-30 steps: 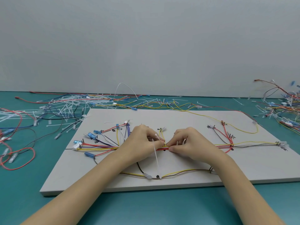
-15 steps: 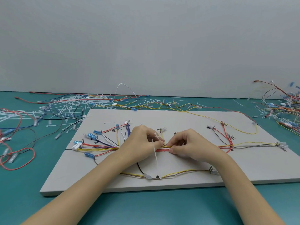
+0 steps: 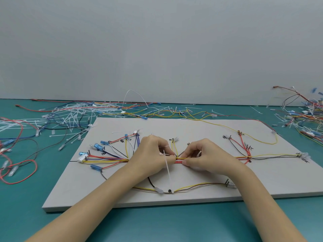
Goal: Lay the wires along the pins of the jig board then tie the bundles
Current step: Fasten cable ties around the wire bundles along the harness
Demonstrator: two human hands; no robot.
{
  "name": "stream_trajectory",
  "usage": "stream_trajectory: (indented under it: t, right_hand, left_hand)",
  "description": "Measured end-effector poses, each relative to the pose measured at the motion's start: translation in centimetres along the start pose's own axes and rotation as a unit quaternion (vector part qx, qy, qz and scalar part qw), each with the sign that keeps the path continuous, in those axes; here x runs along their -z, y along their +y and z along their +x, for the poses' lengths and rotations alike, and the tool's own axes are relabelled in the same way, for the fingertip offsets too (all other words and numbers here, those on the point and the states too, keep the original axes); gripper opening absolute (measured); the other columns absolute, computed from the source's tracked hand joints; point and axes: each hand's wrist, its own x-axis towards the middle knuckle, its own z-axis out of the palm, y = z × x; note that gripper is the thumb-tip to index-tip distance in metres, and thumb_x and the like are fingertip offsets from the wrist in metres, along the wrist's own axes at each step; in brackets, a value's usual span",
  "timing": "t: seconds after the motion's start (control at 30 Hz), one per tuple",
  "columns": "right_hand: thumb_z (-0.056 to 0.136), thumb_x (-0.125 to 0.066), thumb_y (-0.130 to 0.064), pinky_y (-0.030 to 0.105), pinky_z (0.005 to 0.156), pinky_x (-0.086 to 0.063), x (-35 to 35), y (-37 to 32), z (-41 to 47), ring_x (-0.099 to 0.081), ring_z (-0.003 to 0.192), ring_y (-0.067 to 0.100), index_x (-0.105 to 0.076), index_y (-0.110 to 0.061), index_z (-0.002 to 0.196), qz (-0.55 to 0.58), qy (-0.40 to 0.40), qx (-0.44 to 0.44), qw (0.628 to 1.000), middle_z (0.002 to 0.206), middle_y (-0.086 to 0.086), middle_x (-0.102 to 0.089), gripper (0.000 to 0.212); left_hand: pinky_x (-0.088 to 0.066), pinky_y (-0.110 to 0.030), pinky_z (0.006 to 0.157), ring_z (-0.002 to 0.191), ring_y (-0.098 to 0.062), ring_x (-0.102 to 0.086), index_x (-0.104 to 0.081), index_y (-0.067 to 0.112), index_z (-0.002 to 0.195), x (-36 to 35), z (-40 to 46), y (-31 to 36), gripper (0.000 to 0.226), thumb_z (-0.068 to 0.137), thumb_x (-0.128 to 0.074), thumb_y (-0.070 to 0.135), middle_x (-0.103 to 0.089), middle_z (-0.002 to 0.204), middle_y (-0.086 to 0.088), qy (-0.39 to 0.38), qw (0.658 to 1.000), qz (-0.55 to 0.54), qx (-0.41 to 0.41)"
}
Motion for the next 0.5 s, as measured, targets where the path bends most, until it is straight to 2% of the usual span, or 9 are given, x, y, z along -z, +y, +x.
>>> stream_trajectory:
  t: [0.13,0.3,0.5]
  right_hand:
    - [0.081,-0.073,-0.016,0.013,0.056,-0.040,0.05,0.00,-0.05,-0.051,0.056,0.000,-0.077,-0.017,0.081,0.007,-0.001,-0.005,1.000,0.072,0.002,-0.071,0.004]
    - [0.084,-0.062,-0.016,0.015,0.055,-0.038,0.23,-0.33,-0.21,-0.047,0.058,0.002,-0.078,-0.023,0.079,-0.003,0.009,-0.011,1.000,0.072,0.000,-0.070,0.019]
    - [0.083,-0.056,-0.008,0.014,0.053,-0.035,0.19,-0.71,-0.38,-0.043,0.054,0.002,-0.080,-0.025,0.087,-0.006,0.003,-0.009,1.000,0.059,-0.021,-0.056,0.030]
  left_hand:
    - [-0.055,-0.040,0.070,0.073,-0.020,-0.068,-0.074,0.015,0.062,-0.06,0.05,-0.06,0.005,0.062,-0.071,0.012,-0.072,0.067,0.001,-0.014,1.000,0.000,0.009]
    - [-0.055,-0.040,0.074,0.077,-0.020,-0.066,-0.074,0.015,0.063,-0.05,0.04,-0.16,0.004,0.063,-0.070,0.014,-0.071,0.067,0.004,-0.034,0.999,0.002,0.031]
    - [-0.053,-0.035,0.068,0.072,-0.018,-0.065,-0.075,0.016,0.061,-0.31,0.05,-0.20,0.009,0.065,-0.072,0.009,-0.072,0.066,0.000,-0.005,1.000,-0.005,0.030]
